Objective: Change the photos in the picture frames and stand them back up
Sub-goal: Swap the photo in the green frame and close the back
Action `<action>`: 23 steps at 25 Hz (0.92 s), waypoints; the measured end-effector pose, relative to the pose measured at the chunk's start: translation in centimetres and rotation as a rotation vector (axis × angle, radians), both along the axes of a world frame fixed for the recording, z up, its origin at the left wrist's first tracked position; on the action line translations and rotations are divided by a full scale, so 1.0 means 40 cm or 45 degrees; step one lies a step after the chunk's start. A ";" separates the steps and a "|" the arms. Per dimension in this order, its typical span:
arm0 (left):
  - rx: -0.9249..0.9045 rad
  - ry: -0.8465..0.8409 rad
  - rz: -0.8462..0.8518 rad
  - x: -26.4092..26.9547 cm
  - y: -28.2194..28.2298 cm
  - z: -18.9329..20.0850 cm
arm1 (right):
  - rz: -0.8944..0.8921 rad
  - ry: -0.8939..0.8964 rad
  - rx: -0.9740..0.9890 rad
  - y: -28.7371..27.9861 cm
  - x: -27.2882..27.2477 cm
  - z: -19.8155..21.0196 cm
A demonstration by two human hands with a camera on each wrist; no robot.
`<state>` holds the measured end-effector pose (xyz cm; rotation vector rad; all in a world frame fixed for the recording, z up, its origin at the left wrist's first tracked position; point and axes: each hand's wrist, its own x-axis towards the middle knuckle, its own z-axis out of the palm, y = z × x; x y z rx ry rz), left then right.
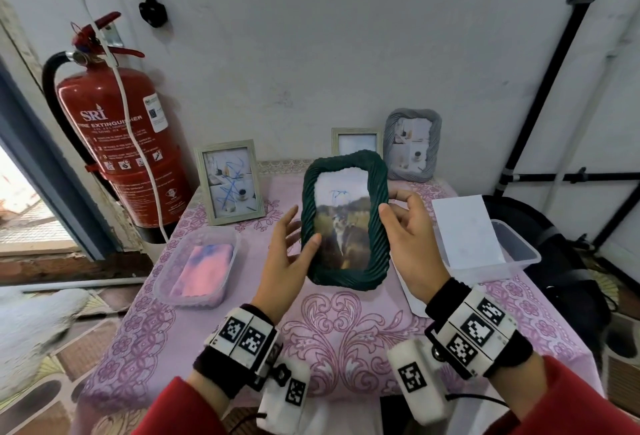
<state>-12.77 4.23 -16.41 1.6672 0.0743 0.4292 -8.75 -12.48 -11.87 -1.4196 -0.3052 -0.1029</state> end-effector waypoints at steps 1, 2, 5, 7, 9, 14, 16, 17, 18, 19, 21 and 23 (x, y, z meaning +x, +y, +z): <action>-0.133 0.006 -0.046 0.002 0.005 0.000 | 0.006 0.019 0.007 0.001 0.000 -0.005; -0.254 0.011 -0.084 0.000 0.010 0.000 | 0.010 0.035 0.008 0.001 0.001 -0.012; -0.423 0.024 -0.111 -0.006 0.025 -0.007 | 0.006 0.087 0.007 -0.001 0.011 -0.037; -0.459 0.040 -0.090 -0.007 0.030 -0.016 | 0.017 0.137 -0.006 -0.001 0.017 -0.060; -0.494 0.064 -0.046 -0.006 0.031 -0.026 | 0.087 0.218 -0.031 0.001 0.018 -0.090; -0.421 0.150 0.012 -0.011 0.041 -0.061 | 0.246 0.329 -0.244 0.008 0.010 -0.177; -0.364 0.202 0.012 -0.013 0.048 -0.079 | 0.240 0.332 -0.315 0.011 0.014 -0.205; -0.324 0.232 0.009 -0.014 0.052 -0.087 | 0.236 0.315 -0.371 0.012 0.018 -0.216; -0.280 0.268 0.007 -0.014 0.058 -0.095 | 0.228 0.289 -0.445 0.013 0.021 -0.226; -0.236 0.304 0.009 -0.014 0.065 -0.103 | 0.211 0.257 -0.530 0.012 0.024 -0.235; -0.102 0.365 0.024 -0.010 0.084 -0.122 | 0.170 0.193 -0.692 0.009 0.031 -0.249; 0.127 0.420 0.043 -0.005 0.103 -0.139 | 0.155 0.155 -0.812 0.007 0.036 -0.261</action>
